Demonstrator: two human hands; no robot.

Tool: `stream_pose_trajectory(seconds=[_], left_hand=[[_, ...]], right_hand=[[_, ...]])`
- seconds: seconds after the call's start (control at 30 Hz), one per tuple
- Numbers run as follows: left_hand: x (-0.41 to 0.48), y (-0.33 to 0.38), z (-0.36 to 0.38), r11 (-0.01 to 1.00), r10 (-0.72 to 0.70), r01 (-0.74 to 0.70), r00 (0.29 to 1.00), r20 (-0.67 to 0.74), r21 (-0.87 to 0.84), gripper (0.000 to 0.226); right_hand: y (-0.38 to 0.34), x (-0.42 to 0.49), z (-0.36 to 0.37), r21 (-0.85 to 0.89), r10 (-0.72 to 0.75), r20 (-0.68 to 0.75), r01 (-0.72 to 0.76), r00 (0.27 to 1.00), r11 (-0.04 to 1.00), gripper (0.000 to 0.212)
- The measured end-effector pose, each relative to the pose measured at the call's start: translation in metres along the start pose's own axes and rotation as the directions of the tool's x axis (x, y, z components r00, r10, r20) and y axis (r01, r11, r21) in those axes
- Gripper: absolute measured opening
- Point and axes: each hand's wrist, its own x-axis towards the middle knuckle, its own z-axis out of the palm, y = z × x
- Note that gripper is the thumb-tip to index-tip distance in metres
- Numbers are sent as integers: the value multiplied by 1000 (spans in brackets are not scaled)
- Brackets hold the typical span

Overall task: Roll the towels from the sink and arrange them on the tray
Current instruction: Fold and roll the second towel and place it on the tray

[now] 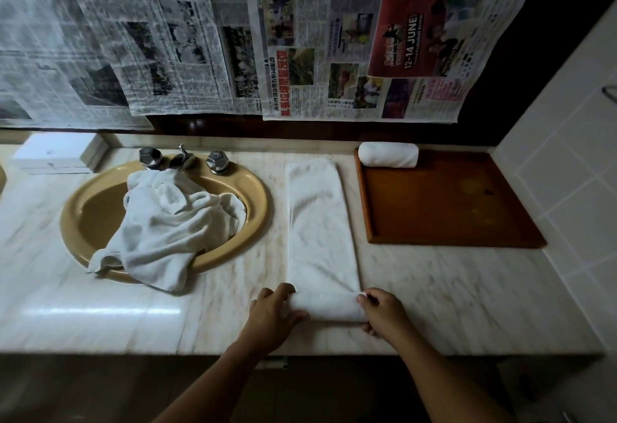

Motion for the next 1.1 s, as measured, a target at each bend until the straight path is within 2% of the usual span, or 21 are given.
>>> stream_pose_trajectory(seconds=[0.1, 0.17, 0.3, 0.37, 0.47, 0.53, 0.6, 0.67, 0.7, 0.73, 0.8, 0.83, 0.93, 1.0, 1.1], left_hand=[[2, -7, 4, 999, -16, 19, 998, -63, 45, 76], [1, -5, 2, 992, -88, 90, 996, -32, 87, 81], [4, 10, -5, 972, -221, 219, 975, 20, 90, 50], [7, 17, -12, 960, -270, 266, 962, 30, 92, 43], [18, 19, -18, 916, -399, 389, 908, 123, 100, 44], [24, 19, -19, 881, -473, 464, 859, 197, 91, 53], [29, 22, -16, 857, -512, 513, 837, 191, 46, 52], [27, 25, -14, 903, -430, 430, 902, 28, 20, 37], [24, 25, -15, 958, -280, 284, 957, -75, 50, 30], [21, 25, -15, 990, -82, 94, 990, -116, 107, 23], [15, 19, -8, 943, 236, -207, 968, -88, 259, 20], [11, 17, -4, 911, 317, -283, 946, -67, 301, 21], [-2, 13, -1, 891, 361, -319, 930, -77, 323, 12], [-7, 8, 1, 886, 355, -319, 934, -47, 336, 26], [-10, 4, -1, 858, 310, -316, 947, 84, 405, 51]], right_hand=[[-4, -1, 2, -47, -10, -4, 10, 1000, 999, 18], [-5, 0, 2, -73, -18, -8, 17, 1000, 997, 17], [-2, 7, 5, -152, -48, -46, 40, 998, 988, 26], [0, 10, 6, -206, -51, -46, 41, 998, 978, 32], [0, 14, 10, -249, -61, -38, 50, 997, 967, 42], [-1, 16, 12, -288, -73, -41, 58, 996, 956, 47], [-3, 15, 12, -311, -77, -48, 58, 996, 949, 47], [-6, 13, 12, -320, -76, -51, 56, 996, 946, 47], [-8, 11, 12, -320, -74, -56, 52, 996, 946, 46], [-10, 10, 11, -324, -72, -58, 50, 996, 945, 46], [-12, 9, 11, -337, -65, -64, 39, 996, 941, 45], [-14, 8, 10, -347, -62, -73, 33, 995, 937, 45], [-16, 10, 12, -379, -51, -81, 16, 995, 925, 46], [-17, 10, 13, -391, -34, -75, 2, 997, 920, 47], [-17, 8, 13, -403, -9, -77, -23, 997, 915, 45]])
